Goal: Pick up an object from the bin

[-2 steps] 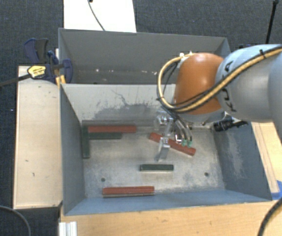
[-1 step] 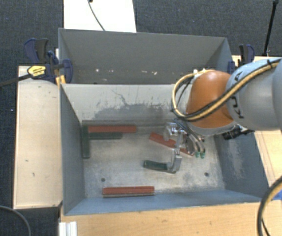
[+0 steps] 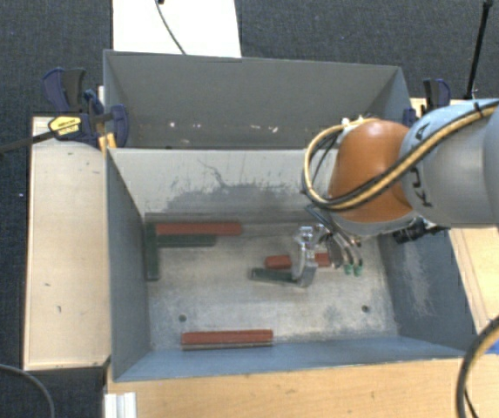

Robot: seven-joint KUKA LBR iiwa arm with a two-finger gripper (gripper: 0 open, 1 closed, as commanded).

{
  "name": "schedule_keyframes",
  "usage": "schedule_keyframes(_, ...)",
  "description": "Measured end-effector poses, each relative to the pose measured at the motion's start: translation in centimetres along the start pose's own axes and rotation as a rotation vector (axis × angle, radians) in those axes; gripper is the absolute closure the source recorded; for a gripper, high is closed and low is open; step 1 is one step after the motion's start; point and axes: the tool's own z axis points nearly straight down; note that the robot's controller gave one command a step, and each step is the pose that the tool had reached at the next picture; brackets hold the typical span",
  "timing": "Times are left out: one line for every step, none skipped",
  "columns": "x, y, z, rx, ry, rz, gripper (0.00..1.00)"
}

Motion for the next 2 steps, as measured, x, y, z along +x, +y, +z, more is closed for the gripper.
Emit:
schedule_keyframes(0.2,-0.1,0.5,0.001,0.001,0.002,0.00)
schedule_keyframes(-1.3,-2.0,0.5,0.002,0.000,-0.027,0.00)
